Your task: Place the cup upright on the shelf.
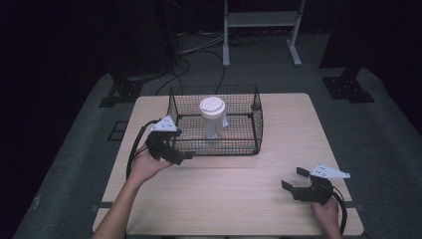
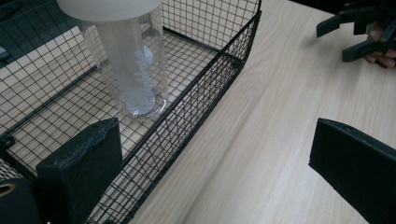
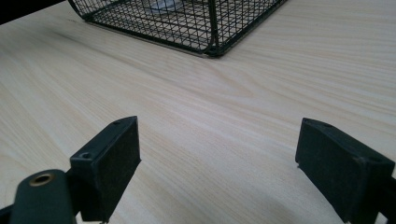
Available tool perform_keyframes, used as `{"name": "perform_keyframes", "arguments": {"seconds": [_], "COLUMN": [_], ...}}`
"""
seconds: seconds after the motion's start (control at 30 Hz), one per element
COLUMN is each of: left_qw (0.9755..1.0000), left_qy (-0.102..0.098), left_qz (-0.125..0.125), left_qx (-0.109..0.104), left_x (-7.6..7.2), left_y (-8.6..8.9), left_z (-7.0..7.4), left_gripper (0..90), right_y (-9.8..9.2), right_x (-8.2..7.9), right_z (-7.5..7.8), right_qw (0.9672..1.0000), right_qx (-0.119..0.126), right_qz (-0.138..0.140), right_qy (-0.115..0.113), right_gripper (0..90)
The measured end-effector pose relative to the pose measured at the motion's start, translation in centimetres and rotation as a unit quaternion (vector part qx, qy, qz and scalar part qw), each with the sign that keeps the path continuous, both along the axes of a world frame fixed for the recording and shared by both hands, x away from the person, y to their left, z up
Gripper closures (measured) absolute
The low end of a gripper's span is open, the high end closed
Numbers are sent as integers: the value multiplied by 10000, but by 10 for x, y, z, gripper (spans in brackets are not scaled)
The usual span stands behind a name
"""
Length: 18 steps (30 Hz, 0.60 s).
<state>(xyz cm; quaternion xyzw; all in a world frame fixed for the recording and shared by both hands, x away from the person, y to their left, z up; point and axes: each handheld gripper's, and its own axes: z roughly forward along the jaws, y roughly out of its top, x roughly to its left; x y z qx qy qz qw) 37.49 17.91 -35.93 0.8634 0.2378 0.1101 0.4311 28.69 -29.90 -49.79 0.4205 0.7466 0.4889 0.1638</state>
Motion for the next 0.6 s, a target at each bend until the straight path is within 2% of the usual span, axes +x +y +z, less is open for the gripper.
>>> {"name": "perform_keyframes", "arguments": {"seconds": [0.2, 0.37, 0.43, 0.6], "left_qw": [9998, 9999, 9998, 9998], "left_qy": [-29, -45, 14, 11], "left_qz": [-3, 18, 18, 40], "left_qx": [-204, -150, -185, -202], "left_x": [-10, -17, -19, -27], "left_y": [2, 5, 7, 11], "left_z": [-4, -12, -17, -26], "left_gripper": [17, 18, 18, 17], "right_y": [0, 0, 0, 0], "right_x": [0, 0, 0, 0], "right_z": [0, 0, 0, 0], "right_qw": [10000, 10000, 10000, 10000], "right_qx": [-4, 2, -1, -9], "right_qz": [-7, -14, -13, -17], "right_qy": [-2, -1, -1, -3], "right_gripper": [129, 129, 129, 129]}}
